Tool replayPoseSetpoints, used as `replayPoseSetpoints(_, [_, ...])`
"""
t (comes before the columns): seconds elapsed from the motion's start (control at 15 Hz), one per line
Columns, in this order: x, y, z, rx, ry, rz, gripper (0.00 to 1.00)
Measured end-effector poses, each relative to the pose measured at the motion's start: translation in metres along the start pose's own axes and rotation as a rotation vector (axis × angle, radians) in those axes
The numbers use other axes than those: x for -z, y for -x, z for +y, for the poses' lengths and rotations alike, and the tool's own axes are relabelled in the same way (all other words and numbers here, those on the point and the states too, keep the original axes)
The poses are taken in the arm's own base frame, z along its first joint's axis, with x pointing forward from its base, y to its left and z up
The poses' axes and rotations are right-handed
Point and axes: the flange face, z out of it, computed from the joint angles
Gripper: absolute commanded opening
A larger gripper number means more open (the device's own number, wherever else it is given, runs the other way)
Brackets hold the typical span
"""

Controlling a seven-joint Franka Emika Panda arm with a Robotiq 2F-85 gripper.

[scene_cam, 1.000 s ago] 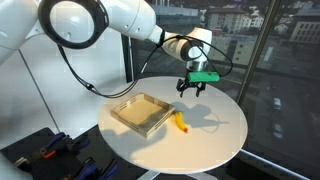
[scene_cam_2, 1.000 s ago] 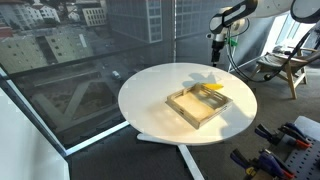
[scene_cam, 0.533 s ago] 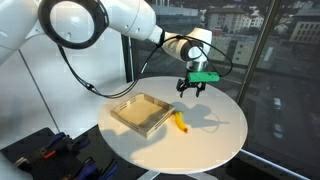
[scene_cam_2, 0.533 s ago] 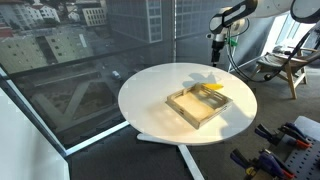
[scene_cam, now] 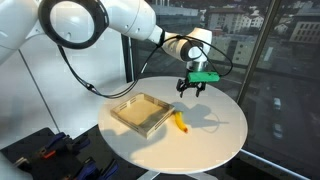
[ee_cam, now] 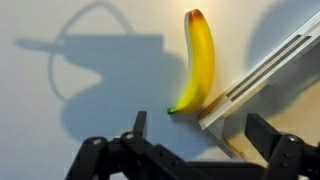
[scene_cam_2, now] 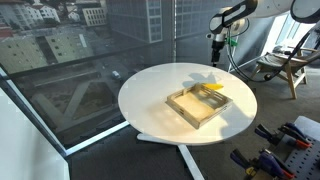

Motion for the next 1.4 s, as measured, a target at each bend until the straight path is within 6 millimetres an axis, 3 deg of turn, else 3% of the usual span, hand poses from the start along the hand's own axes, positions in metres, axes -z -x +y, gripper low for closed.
replayPoseSetpoints(0.47, [-0.009,0.001,-0.002,0.001,-0.011,-0.006,1.0])
replayPoseSetpoints(1.4, [-0.052,0.008,-0.012,0.058,0.02,-0.037,1.0])
